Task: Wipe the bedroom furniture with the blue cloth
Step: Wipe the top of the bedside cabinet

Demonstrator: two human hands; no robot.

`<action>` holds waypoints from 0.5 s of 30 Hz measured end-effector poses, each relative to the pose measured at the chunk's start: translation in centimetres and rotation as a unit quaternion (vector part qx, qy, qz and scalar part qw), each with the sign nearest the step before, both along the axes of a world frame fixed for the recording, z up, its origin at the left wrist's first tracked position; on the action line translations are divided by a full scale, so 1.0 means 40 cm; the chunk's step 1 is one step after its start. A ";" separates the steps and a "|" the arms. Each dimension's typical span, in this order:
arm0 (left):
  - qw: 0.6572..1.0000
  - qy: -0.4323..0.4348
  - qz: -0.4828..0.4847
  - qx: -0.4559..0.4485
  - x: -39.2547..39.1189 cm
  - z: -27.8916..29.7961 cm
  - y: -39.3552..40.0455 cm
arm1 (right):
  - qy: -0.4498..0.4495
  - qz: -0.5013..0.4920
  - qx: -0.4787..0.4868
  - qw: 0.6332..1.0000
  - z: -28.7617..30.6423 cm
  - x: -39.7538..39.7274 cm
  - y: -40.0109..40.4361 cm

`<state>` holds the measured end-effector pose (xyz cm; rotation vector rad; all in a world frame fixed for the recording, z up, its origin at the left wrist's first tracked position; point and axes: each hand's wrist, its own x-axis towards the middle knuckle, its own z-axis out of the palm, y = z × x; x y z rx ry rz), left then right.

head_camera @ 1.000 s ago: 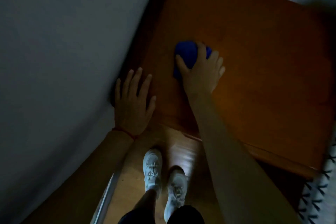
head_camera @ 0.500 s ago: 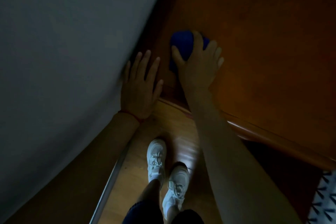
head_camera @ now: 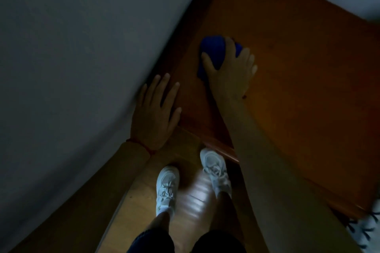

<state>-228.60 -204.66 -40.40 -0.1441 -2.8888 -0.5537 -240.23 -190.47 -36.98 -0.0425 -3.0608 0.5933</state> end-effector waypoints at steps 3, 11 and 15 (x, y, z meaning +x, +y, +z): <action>1.000 -0.008 0.017 0.002 -0.003 0.008 0.014 | 0.026 0.101 0.016 0.994 -0.009 0.066 0.017; 0.993 -0.024 0.115 0.013 -0.053 0.033 0.125 | -0.002 0.134 0.014 0.991 0.002 -0.211 0.056; 0.986 -0.050 0.160 0.006 -0.105 0.040 0.199 | 0.003 0.201 -0.004 0.980 -0.002 -0.158 0.082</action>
